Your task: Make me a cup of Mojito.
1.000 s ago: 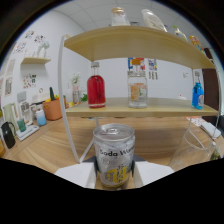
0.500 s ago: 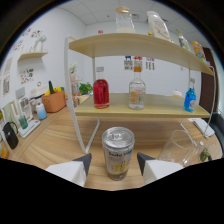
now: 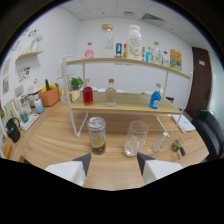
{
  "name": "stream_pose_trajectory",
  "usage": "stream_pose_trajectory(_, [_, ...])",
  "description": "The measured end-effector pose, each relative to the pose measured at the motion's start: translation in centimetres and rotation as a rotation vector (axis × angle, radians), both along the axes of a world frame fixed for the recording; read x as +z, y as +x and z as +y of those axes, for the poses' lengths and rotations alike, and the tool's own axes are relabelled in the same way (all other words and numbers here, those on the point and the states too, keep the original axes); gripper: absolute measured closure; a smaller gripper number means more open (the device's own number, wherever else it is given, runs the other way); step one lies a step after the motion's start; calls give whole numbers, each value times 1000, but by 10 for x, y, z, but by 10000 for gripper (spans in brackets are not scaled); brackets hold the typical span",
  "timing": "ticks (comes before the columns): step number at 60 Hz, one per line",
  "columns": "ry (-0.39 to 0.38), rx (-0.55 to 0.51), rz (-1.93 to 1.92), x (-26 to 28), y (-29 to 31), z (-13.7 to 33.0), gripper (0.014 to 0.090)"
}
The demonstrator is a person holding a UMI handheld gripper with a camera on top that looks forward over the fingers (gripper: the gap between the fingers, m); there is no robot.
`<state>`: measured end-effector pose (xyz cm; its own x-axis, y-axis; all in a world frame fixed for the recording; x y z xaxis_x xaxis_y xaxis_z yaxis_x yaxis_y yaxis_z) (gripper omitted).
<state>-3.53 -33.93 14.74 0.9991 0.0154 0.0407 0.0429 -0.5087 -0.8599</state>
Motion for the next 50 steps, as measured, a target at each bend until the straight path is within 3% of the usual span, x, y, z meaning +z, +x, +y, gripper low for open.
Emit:
stream_pose_trajectory(18, [-48, -50, -1, 3, 53, -18, 192])
stream_pose_trajectory(50, [-78, -6, -15, -3, 80, -21, 193])
